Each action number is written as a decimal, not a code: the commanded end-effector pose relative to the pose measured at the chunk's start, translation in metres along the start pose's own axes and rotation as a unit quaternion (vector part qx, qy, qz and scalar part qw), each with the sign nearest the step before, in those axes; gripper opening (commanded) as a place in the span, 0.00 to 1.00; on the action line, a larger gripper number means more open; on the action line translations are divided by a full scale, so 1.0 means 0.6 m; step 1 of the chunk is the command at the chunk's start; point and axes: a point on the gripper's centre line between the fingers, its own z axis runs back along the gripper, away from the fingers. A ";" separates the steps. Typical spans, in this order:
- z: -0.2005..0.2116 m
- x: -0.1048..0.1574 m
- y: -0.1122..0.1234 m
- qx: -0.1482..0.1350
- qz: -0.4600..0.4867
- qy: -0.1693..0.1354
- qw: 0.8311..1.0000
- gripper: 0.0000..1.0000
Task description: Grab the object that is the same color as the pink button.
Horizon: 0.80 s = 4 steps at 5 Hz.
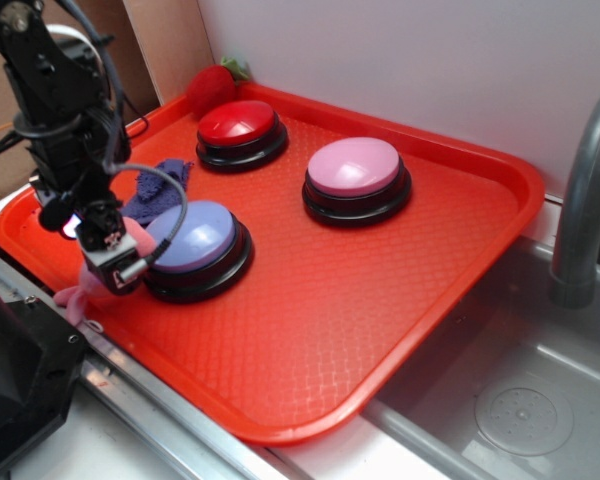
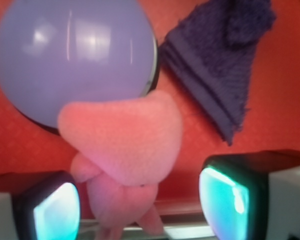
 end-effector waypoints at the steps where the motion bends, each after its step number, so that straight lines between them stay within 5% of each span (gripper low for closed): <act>1: -0.016 0.001 0.009 -0.012 0.015 0.000 1.000 1.00; 3: -0.034 0.004 0.010 -0.017 0.006 0.004 1.000 1.00; 4: -0.032 0.006 0.011 -0.012 0.002 -0.002 1.000 0.00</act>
